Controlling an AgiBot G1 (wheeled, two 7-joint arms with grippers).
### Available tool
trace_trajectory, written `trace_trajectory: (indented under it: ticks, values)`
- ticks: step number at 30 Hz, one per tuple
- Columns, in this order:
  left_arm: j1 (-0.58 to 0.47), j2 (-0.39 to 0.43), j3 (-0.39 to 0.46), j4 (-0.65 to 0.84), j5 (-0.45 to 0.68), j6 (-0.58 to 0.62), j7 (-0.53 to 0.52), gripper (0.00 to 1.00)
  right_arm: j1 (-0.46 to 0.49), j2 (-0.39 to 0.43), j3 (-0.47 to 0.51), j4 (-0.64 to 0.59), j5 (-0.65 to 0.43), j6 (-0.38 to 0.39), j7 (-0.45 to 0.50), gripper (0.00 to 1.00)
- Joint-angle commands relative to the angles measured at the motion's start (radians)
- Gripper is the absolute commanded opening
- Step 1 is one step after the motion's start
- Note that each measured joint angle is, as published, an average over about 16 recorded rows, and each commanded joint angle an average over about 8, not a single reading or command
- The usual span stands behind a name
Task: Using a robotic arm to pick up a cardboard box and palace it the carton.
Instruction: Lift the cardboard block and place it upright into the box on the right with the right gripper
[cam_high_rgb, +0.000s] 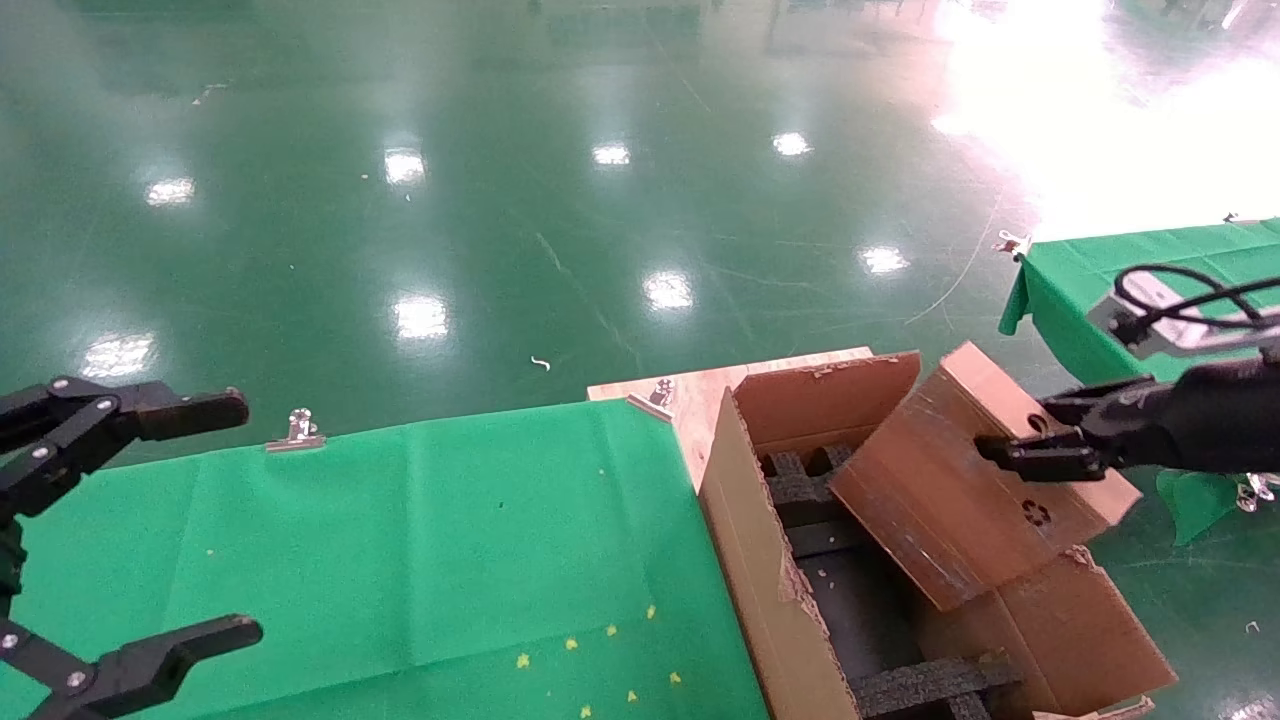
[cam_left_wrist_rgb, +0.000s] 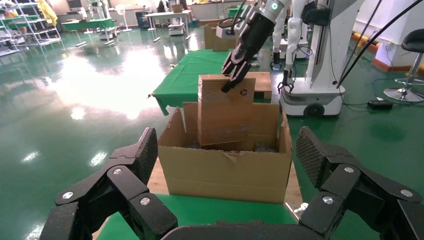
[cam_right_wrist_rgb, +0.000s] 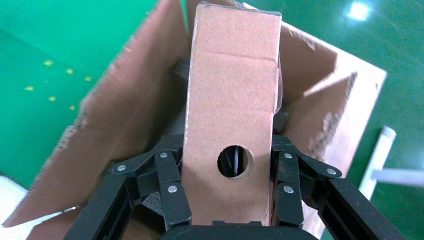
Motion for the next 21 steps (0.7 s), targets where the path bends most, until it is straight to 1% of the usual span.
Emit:
trace_trajectory:
  ticks: [1,4,6,15,18,21]
  values:
    - [0.0,0.0,0.0,0.0,0.0,0.0,0.0,1.0,0.01,0.027,-0.01,0.044,-0.036,0.036,0.063,0.0]
    - [0.0,0.0,0.0,0.0,0.0,0.0,0.0,1.0,0.026,0.051,-0.017,0.089,-0.088,0.062,0.114,0.0]
    - [0.0,0.0,0.0,0.0,0.0,0.0,0.0,1.0,0.032,0.059,-0.02,0.106,-0.108,0.072,0.129,0.0]
    - [0.0,0.0,0.0,0.0,0.0,0.0,0.0,1.0,0.031,0.057,-0.022,0.102,-0.109,0.086,0.142,0.0]
    - [0.0,0.0,0.0,0.001,0.0,0.0,0.0,1.0,0.024,0.059,-0.029,0.118,-0.119,0.119,0.18,0.0]
    - [0.0,0.0,0.001,0.001,0.0,0.0,0.0,1.0,0.012,0.063,-0.041,0.152,-0.142,0.165,0.238,0.0]
